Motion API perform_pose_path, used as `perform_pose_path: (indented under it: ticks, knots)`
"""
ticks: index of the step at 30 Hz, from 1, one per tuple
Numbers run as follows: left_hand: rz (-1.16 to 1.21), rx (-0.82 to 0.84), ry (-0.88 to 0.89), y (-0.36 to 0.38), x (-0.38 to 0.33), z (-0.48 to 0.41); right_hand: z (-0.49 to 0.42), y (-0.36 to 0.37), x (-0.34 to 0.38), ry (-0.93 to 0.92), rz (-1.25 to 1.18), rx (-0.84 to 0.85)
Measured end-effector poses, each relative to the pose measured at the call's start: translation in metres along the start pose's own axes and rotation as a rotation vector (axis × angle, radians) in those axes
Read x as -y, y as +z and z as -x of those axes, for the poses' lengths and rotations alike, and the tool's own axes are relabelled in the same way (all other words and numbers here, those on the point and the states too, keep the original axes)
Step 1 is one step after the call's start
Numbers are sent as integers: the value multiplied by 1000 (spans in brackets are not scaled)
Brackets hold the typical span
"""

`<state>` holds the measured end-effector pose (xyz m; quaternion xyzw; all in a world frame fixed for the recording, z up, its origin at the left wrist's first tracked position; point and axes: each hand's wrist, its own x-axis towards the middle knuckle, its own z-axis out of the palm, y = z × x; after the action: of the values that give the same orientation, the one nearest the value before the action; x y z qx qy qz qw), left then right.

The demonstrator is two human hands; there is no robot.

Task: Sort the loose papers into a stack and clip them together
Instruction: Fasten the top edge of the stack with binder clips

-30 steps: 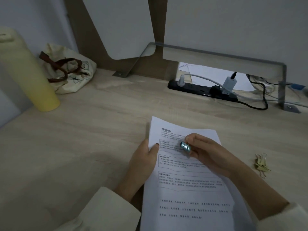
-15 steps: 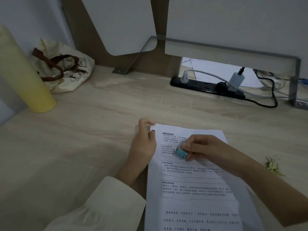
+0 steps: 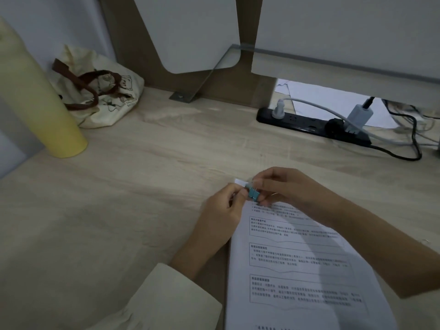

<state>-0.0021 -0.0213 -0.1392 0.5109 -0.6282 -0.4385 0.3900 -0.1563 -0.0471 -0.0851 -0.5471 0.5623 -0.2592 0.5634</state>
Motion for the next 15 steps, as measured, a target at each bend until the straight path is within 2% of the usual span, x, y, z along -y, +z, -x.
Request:
perform_pose_path:
  ticks: [4,15]
  knots:
    - [-15,-23,-3,1,1,0,-1,-7,4,65,-48,93]
    - [-17,-14,-2,1,0,-1,-4,-8,5,43,-39,112]
